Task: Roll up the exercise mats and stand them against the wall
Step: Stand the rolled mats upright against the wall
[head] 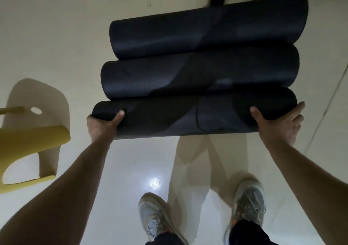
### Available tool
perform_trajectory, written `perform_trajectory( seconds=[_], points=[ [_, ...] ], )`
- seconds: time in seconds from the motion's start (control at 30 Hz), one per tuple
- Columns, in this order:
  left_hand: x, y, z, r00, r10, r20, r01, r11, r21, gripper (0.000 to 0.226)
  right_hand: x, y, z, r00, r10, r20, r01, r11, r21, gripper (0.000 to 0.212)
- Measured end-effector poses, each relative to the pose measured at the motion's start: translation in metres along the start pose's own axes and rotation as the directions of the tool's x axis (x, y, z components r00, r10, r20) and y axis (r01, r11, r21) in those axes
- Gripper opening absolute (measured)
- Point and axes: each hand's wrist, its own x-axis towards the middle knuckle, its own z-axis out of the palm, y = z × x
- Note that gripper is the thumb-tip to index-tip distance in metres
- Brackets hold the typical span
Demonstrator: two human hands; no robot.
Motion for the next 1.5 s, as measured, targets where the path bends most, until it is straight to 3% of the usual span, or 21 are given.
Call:
perform_trajectory(
  seconds=[0.07, 0.1, 0.17, 0.23, 0.27, 0.33, 0.4, 0.5, 0.63, 0.8, 0.9, 1.03, 1.2, 1.33, 1.43, 1.5],
  points=[
    [-0.005, 0.011, -0.003, 0.983, 0.182, -0.034, -0.165, 0.943, 0.288, 0.098, -0.012, -0.007, 0.005, 0.984, 0.176, -0.004, -0.175, 0.979, 0.100, 0.140],
    [-0.011, 0.017, -0.003, 0.941, 0.339, -0.011, -0.306, 0.861, 0.406, 0.083, -0.022, -0.011, 0.011, 0.942, 0.335, 0.025, -0.334, 0.925, 0.181, 0.141],
    [-0.026, 0.031, 0.004, 0.782, 0.594, 0.188, -0.598, 0.631, 0.493, 0.046, -0.049, -0.015, 0.029, 0.811, 0.538, 0.227, -0.583, 0.722, 0.372, 0.149],
    [-0.040, 0.045, 0.018, 0.669, 0.613, 0.419, -0.742, 0.525, 0.417, 0.045, -0.077, -0.018, 0.053, 0.761, 0.418, 0.497, -0.644, 0.583, 0.496, 0.153],
    [-0.046, 0.051, 0.026, 0.637, 0.572, 0.516, -0.770, 0.500, 0.397, 0.060, -0.089, -0.020, 0.066, 0.749, 0.323, 0.579, -0.644, 0.562, 0.519, 0.147],
    [-0.052, 0.062, 0.044, 0.557, 0.534, 0.636, -0.830, 0.372, 0.415, 0.097, -0.106, -0.028, 0.091, 0.726, 0.223, 0.650, -0.657, 0.504, 0.561, 0.132],
    [-0.051, 0.067, 0.058, 0.519, 0.522, 0.677, -0.853, 0.273, 0.444, 0.115, -0.114, -0.038, 0.110, 0.703, 0.201, 0.682, -0.697, 0.387, 0.604, 0.124],
    [-0.042, 0.073, 0.065, 0.539, 0.479, 0.693, -0.842, 0.286, 0.457, 0.121, -0.116, -0.047, 0.124, 0.710, 0.156, 0.686, -0.699, 0.268, 0.663, 0.112],
    [-0.039, 0.076, 0.064, 0.527, 0.483, 0.699, -0.850, 0.282, 0.446, 0.124, -0.117, -0.048, 0.131, 0.726, 0.147, 0.672, -0.686, 0.223, 0.692, 0.136],
    [-0.036, 0.076, 0.064, 0.513, 0.508, 0.692, -0.858, 0.301, 0.416, 0.117, -0.114, -0.051, 0.140, 0.769, 0.215, 0.602, -0.628, 0.073, 0.775, 0.115],
    [-0.037, 0.076, 0.065, 0.510, 0.514, 0.690, -0.860, 0.303, 0.410, 0.116, -0.114, -0.050, 0.141, 0.748, 0.198, 0.634, -0.659, 0.107, 0.744, 0.127],
    [-0.039, 0.075, 0.061, 0.509, 0.527, 0.680, -0.860, 0.303, 0.409, 0.113, -0.115, -0.039, 0.139, 0.728, 0.137, 0.671, -0.685, 0.103, 0.722, 0.096],
    [-0.047, 0.067, 0.055, 0.513, 0.522, 0.682, -0.858, 0.329, 0.393, 0.107, -0.124, -0.041, 0.134, 0.730, 0.146, 0.667, -0.679, 0.050, 0.732, 0.133],
    [-0.068, 0.053, 0.059, 0.551, 0.377, 0.744, -0.820, 0.410, 0.400, 0.106, -0.140, -0.031, 0.115, 0.725, 0.258, 0.638, -0.679, 0.118, 0.724, 0.138],
    [-0.076, 0.035, 0.069, 0.479, 0.194, 0.856, -0.751, 0.595, 0.285, 0.101, -0.161, -0.006, 0.110, 0.753, 0.330, 0.569, -0.645, 0.206, 0.735, 0.127],
    [-0.077, 0.025, 0.080, 0.450, 0.111, 0.886, -0.677, 0.690, 0.257, 0.094, -0.173, 0.011, 0.116, 0.772, 0.351, 0.529, -0.628, 0.299, 0.718, 0.133]
  ],
)
